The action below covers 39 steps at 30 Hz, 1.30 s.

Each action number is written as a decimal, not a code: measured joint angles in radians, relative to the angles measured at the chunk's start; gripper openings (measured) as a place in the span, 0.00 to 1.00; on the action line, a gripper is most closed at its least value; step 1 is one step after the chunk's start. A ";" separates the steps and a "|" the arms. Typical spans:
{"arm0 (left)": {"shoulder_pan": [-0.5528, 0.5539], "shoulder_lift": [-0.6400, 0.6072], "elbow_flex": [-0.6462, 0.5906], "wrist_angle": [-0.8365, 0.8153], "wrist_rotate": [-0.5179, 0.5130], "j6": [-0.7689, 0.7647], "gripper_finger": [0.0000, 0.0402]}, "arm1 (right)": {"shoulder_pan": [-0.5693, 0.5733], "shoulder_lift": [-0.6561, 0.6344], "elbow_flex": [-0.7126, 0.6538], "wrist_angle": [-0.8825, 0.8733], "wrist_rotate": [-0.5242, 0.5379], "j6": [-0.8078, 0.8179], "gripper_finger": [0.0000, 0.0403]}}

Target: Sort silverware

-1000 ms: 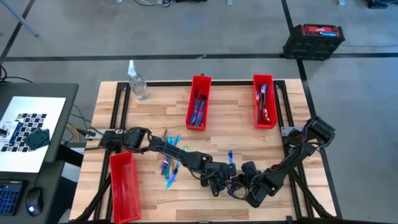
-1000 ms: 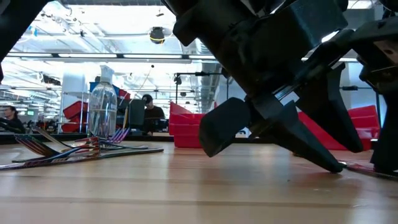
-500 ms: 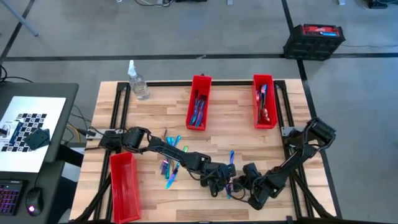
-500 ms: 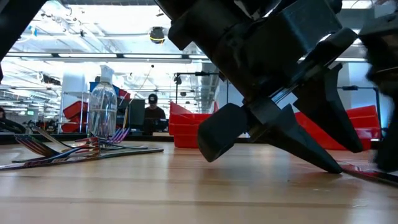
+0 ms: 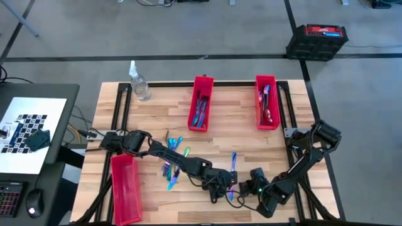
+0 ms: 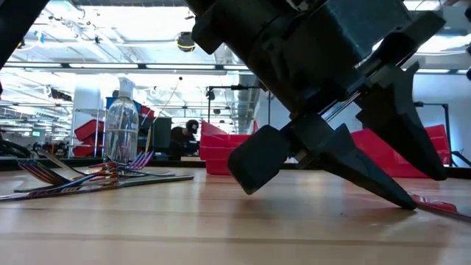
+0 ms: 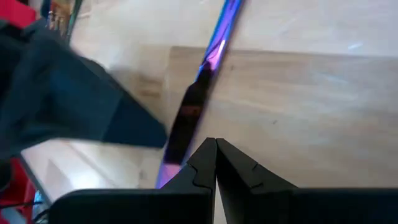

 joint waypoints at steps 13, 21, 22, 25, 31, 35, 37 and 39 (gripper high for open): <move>0.055 0.021 -0.001 0.026 0.048 0.065 0.32 | -0.008 0.031 -0.005 0.102 0.008 -0.010 0.00; 0.037 0.023 -0.002 0.037 0.042 0.078 0.32 | -0.029 0.054 -0.002 0.147 0.004 -0.008 0.00; 0.037 0.023 -0.002 0.036 0.043 0.074 0.32 | -0.031 0.055 -0.002 0.148 -0.003 -0.008 0.00; 0.039 0.023 -0.002 0.036 0.046 0.074 0.32 | -0.035 0.055 -0.004 0.157 -0.007 -0.012 0.00; 0.046 0.024 -0.002 0.037 0.052 0.062 0.32 | -0.027 0.060 0.022 0.176 -0.008 -0.089 0.00; 0.047 0.024 -0.002 0.037 0.054 0.061 0.32 | -0.016 0.062 0.035 0.160 -0.018 -0.093 0.00; 0.047 0.024 -0.003 0.036 0.054 0.061 0.32 | -0.010 0.063 0.039 0.144 -0.036 -0.075 0.00; 0.047 0.024 -0.003 0.036 0.054 0.060 0.32 | -0.008 0.063 0.045 0.135 -0.056 -0.062 0.00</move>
